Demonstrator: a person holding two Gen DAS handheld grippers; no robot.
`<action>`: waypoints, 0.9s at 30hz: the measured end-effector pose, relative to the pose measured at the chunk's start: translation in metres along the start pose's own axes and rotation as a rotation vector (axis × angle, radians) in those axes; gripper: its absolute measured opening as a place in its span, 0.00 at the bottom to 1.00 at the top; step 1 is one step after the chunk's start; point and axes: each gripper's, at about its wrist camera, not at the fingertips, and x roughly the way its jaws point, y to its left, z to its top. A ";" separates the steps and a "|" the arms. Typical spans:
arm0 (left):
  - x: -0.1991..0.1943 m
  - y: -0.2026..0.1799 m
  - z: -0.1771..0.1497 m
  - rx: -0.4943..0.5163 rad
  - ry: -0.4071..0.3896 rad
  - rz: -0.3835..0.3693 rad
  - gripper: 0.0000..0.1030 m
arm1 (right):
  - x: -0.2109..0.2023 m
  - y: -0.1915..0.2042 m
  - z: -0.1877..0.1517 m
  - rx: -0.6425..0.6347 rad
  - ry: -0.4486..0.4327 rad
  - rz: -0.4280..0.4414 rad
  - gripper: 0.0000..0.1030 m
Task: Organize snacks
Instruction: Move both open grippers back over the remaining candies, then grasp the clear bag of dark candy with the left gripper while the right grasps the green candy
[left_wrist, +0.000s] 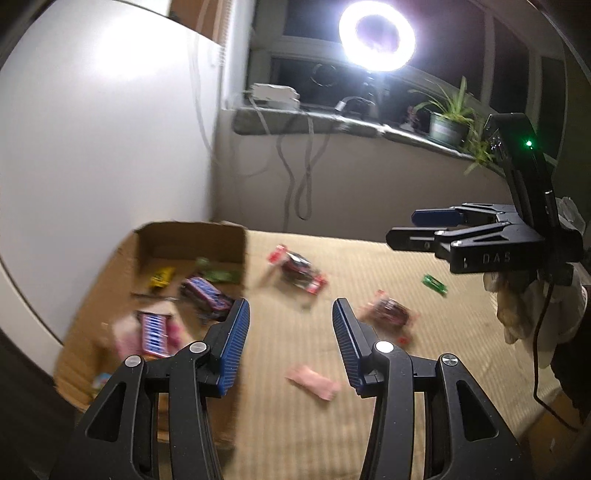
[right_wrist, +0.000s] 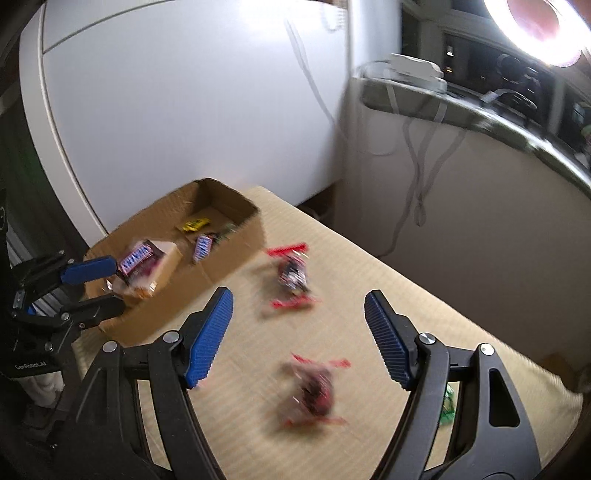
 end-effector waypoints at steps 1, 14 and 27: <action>0.002 -0.006 -0.001 0.004 0.007 -0.013 0.44 | -0.005 -0.009 -0.007 0.016 0.001 -0.013 0.74; 0.043 -0.059 -0.011 -0.008 0.106 -0.126 0.67 | -0.036 -0.114 -0.076 0.194 0.048 -0.146 0.74; 0.097 -0.083 -0.012 -0.059 0.231 -0.186 0.67 | 0.011 -0.130 -0.104 0.102 0.185 -0.137 0.54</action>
